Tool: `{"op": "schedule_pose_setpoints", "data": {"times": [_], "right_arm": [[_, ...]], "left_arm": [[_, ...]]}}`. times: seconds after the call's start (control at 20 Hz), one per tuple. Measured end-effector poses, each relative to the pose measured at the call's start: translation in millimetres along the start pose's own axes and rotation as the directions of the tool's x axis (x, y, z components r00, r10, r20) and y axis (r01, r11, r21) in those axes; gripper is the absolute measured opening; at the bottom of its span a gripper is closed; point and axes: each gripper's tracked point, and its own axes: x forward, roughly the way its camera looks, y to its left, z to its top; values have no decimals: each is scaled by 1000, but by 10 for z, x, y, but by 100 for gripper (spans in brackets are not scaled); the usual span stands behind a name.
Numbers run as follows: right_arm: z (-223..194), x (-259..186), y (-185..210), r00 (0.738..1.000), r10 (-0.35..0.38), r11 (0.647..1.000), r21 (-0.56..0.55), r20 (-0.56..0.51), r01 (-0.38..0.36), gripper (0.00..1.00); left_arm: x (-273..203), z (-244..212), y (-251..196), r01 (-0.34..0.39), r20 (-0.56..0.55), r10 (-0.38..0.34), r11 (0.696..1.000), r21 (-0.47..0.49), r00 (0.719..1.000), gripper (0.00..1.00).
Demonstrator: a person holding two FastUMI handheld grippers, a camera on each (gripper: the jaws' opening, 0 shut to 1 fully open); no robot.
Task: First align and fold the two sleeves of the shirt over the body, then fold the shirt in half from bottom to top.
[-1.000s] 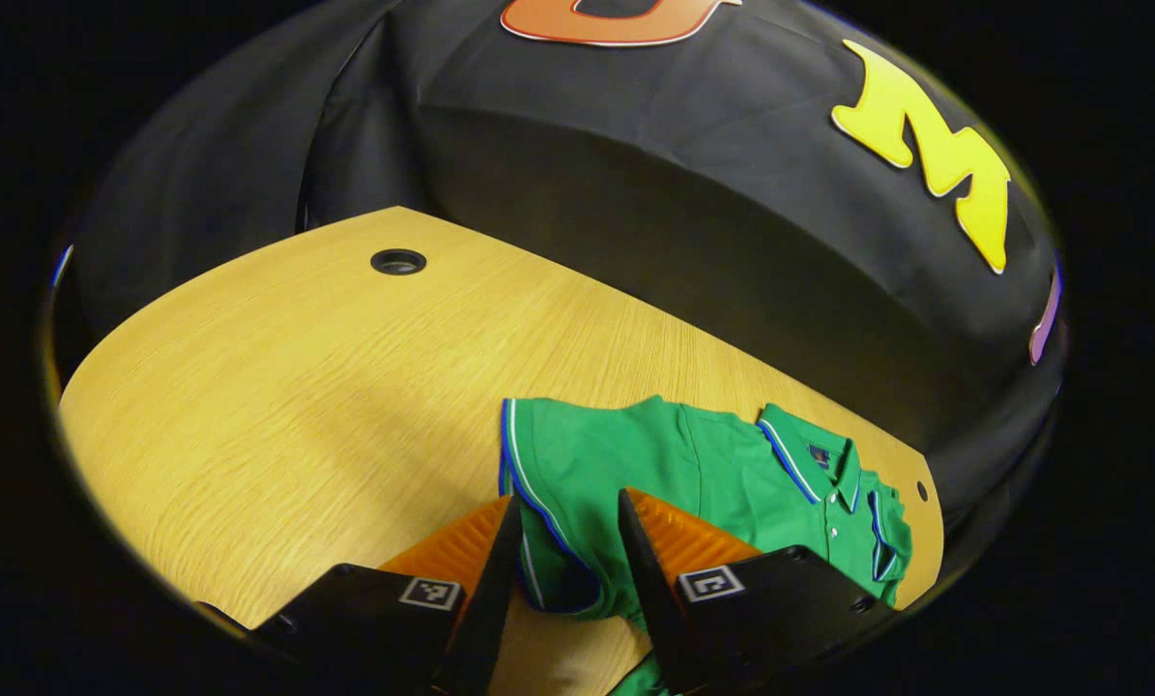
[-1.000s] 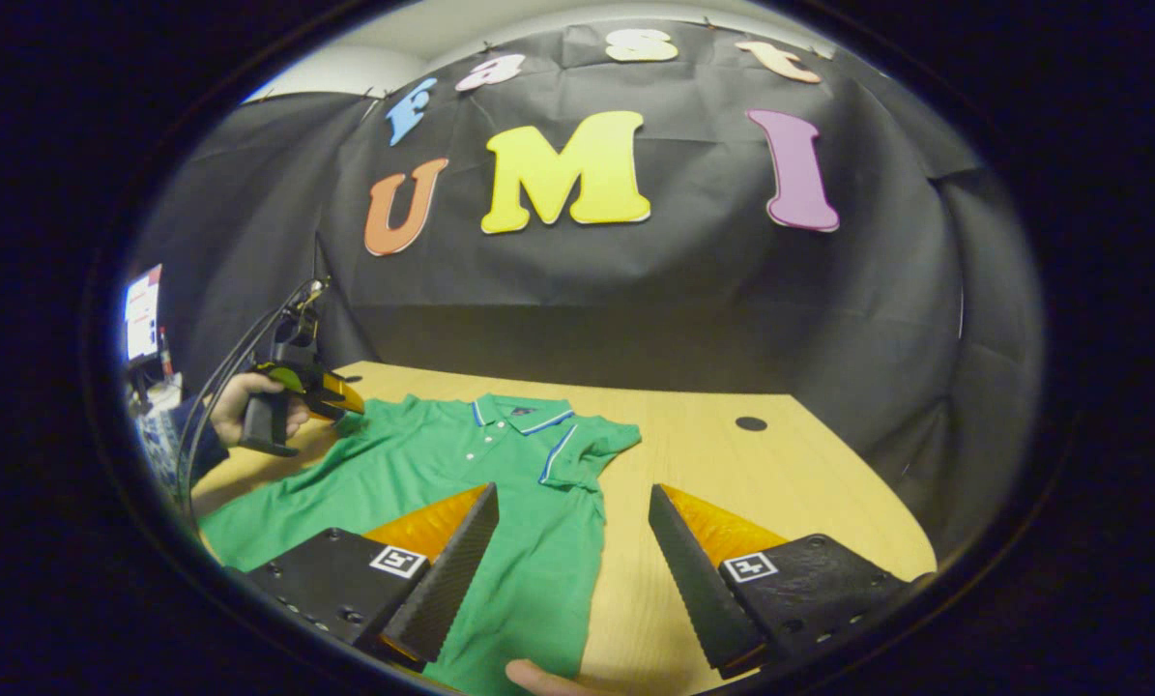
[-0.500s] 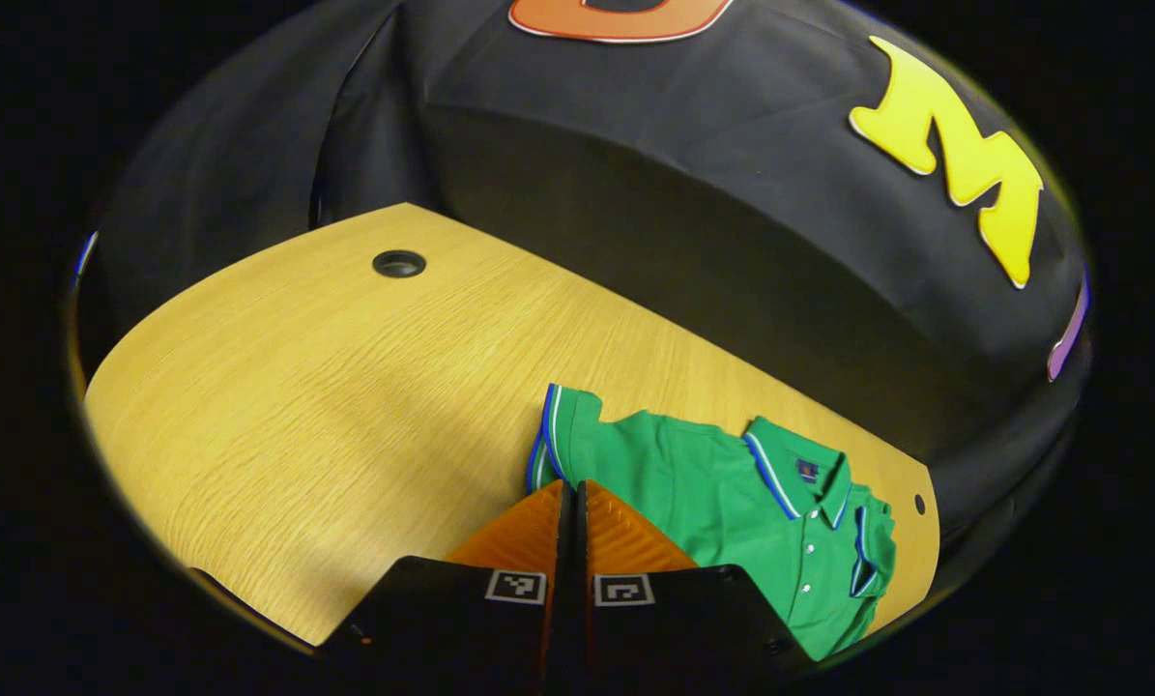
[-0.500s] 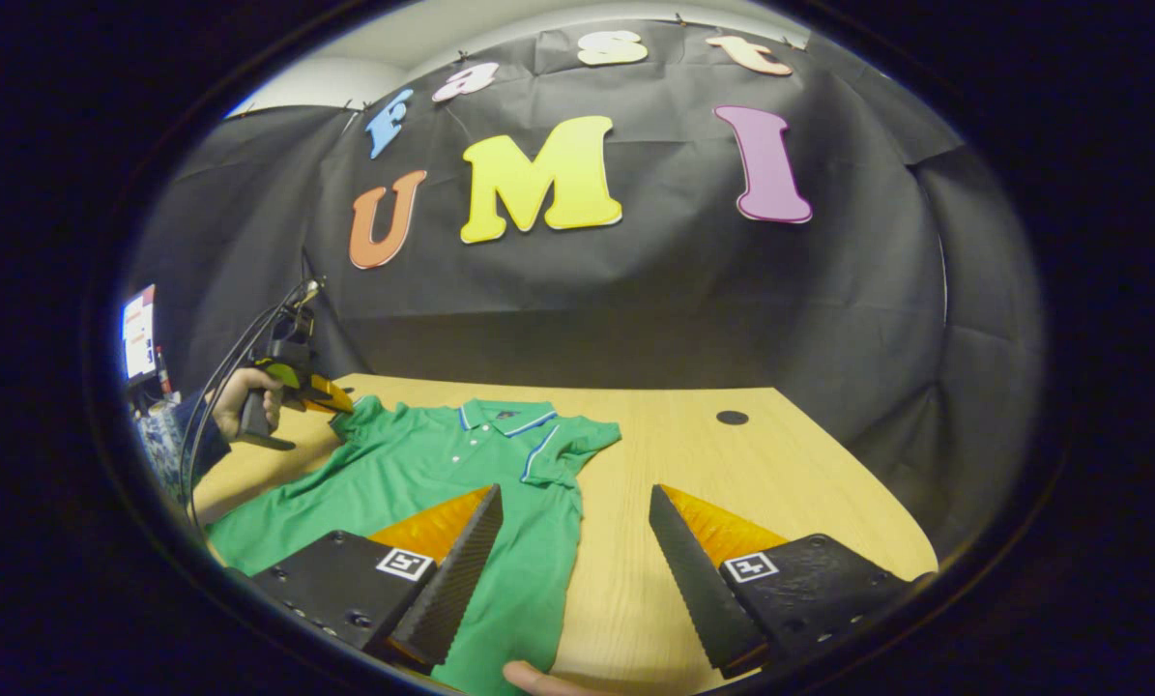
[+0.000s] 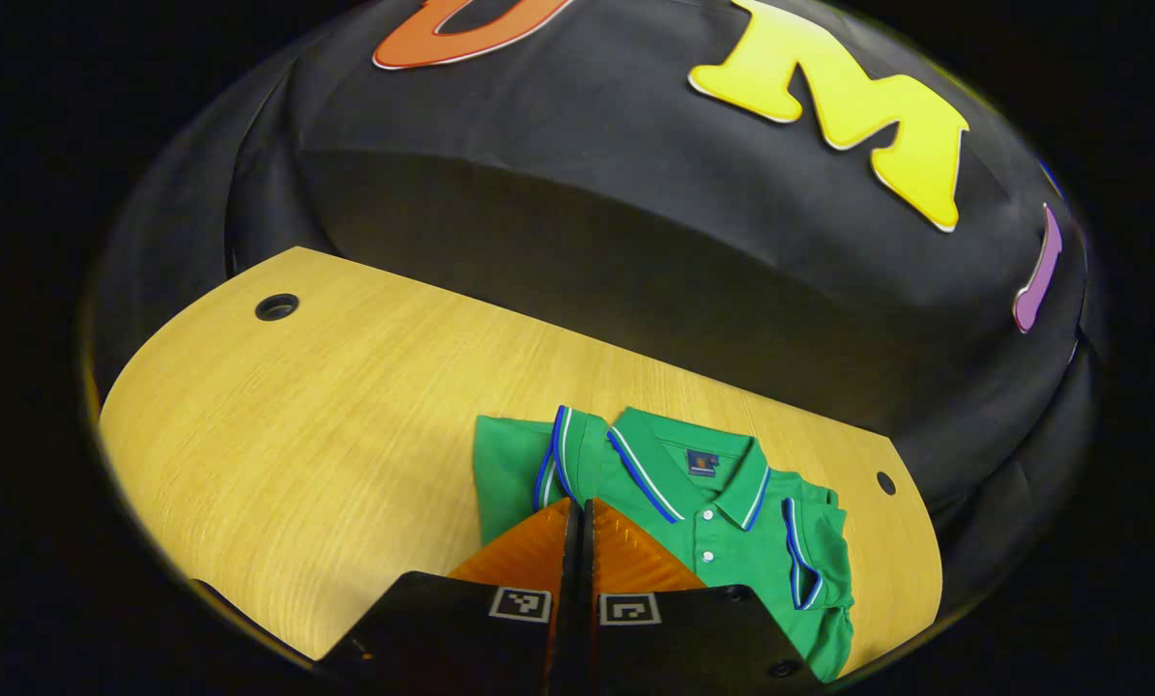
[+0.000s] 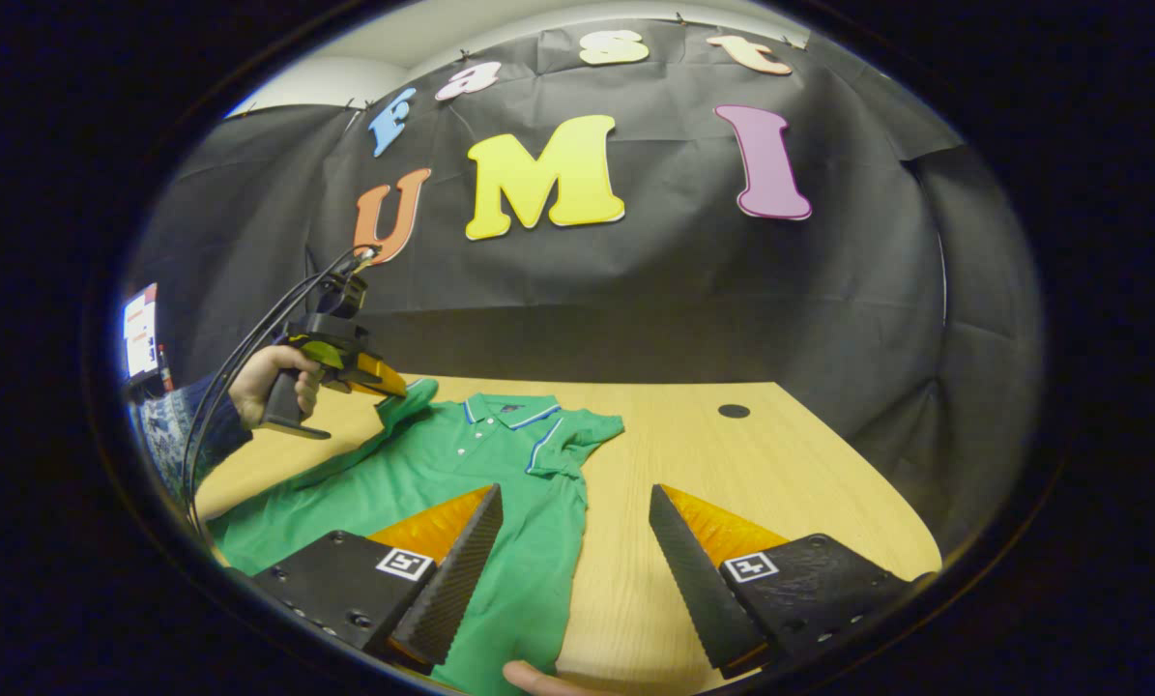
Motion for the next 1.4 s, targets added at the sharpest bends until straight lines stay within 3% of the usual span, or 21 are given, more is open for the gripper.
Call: {"op": "schedule_pose_setpoints", "data": {"times": [0.05,0.15,0.2,0.35,0.4,0.45,0.6,0.95,1.25,1.4], "right_arm": [[-13,-23,-9,1000,-4,1000,-6,1,4,94],[-16,-64,-23,1000,-11,1000,-13,5,11,94],[-15,-91,-17,1000,-11,1000,-17,5,11,93],[-57,-184,10,1000,-21,999,-30,3,21,93],[-60,-220,29,1000,-24,999,-31,3,24,93],[-70,-260,59,1000,-24,999,-31,4,24,93],[-19,-433,171,1000,-7,1000,-24,30,8,93],[23,-946,365,996,-22,1000,-14,82,23,93],[-225,-1327,431,998,-46,999,-13,53,47,93],[-450,-1425,458,999,-51,998,-33,20,52,94]], "left_arm": [[37,-38,-79,2,-9,-2,1000,-14,1000,6],[-40,-159,-317,65,-44,-67,997,-43,997,18],[-63,-172,-385,83,-48,-85,996,-41,995,57],[-294,-67,-359,62,22,-62,998,20,998,74],[-410,-12,-354,50,40,-51,998,24,998,84],[-528,-30,-361,54,50,-55,998,14,997,100],[-913,-22,-338,68,78,-67,998,-10,995,100],[-1934,-286,-156,50,198,-61,997,57,978,100],[-2666,-775,140,-12,297,-18,995,100,955,100],[-2848,-1279,309,-27,250,-9,989,142,968,100]]}}
